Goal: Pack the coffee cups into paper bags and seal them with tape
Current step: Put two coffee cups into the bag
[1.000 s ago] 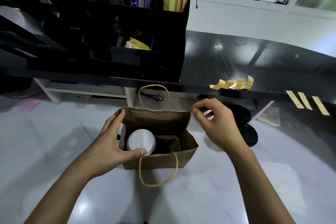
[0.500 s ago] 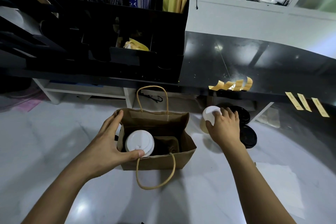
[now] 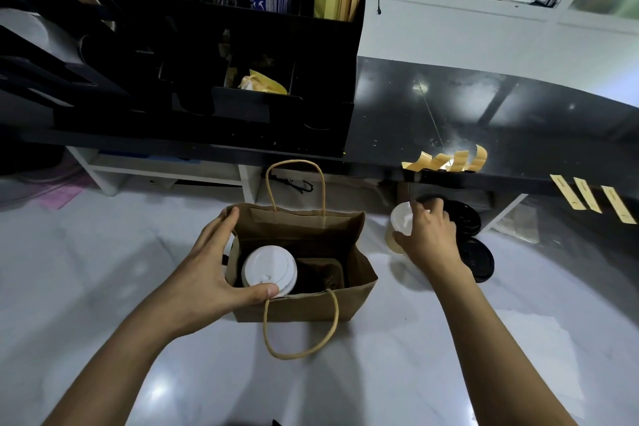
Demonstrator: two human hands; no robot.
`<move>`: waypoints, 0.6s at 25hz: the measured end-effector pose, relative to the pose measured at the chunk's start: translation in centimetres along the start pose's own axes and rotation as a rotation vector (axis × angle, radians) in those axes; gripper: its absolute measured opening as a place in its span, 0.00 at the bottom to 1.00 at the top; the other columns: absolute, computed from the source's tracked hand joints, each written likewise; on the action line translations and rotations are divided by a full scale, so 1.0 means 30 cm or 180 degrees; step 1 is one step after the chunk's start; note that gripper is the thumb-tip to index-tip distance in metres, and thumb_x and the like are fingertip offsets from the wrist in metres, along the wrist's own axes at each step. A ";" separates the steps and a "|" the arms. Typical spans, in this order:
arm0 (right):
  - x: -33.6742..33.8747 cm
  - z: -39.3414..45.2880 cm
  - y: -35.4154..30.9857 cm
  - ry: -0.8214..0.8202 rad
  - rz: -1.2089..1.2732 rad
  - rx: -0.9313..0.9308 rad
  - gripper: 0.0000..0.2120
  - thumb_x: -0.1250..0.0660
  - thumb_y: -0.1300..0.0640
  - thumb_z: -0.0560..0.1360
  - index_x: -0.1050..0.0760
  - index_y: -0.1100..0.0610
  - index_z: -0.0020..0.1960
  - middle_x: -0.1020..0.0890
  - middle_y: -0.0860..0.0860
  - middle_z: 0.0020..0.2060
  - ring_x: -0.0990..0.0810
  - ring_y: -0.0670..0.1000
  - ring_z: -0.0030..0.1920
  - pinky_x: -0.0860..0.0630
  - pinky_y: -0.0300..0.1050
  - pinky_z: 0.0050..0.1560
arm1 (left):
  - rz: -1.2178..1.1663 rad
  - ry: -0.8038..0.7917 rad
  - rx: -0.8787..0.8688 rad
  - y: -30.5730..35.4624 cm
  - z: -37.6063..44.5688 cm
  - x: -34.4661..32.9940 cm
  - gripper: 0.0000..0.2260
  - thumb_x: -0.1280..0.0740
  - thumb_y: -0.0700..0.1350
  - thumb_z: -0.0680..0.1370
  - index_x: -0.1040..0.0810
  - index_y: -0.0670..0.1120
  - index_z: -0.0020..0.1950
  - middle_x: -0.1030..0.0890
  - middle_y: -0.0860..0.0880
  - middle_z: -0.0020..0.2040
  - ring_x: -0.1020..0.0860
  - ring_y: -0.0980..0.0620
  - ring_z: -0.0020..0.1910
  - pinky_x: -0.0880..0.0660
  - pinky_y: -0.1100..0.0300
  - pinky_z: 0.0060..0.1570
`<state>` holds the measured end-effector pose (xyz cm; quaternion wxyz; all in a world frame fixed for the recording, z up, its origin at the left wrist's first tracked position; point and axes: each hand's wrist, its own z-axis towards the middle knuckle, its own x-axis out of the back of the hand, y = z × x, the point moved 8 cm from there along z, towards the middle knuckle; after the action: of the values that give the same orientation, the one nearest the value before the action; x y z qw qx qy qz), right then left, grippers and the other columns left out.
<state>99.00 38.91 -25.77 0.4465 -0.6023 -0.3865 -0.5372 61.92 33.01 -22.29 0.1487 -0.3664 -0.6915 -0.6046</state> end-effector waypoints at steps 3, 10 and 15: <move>0.010 0.028 0.015 0.0158 -0.0351 0.0014 0.39 0.28 0.38 0.72 0.34 0.55 0.75 0.29 0.58 0.68 0.30 0.62 0.67 0.34 0.57 0.66 | -0.0001 -0.0006 -0.0010 0.000 0.001 -0.002 0.61 0.26 0.75 0.56 0.58 0.66 0.79 0.56 0.68 0.79 0.40 0.51 0.77 0.29 0.48 0.69; -0.025 0.067 0.055 -0.0011 -0.0482 0.0001 0.38 0.30 0.35 0.72 0.33 0.54 0.74 0.27 0.57 0.70 0.40 0.59 0.78 0.54 0.64 0.78 | 0.0001 0.0006 -0.0015 0.003 0.003 -0.003 0.59 0.24 0.69 0.60 0.59 0.64 0.80 0.56 0.67 0.79 0.40 0.51 0.77 0.30 0.50 0.69; -0.019 0.055 0.029 -0.0024 -0.0374 0.0048 0.42 0.29 0.35 0.71 0.36 0.57 0.75 0.26 0.58 0.68 0.31 0.61 0.72 0.50 0.63 0.78 | -0.0041 0.0004 -0.0041 0.001 0.008 -0.003 0.59 0.23 0.68 0.60 0.58 0.64 0.80 0.55 0.68 0.78 0.38 0.52 0.76 0.31 0.52 0.69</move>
<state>100.26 40.22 -26.47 0.4173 -0.5772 -0.4268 -0.5573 62.06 33.20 -22.37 0.1429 -0.3625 -0.6898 -0.6102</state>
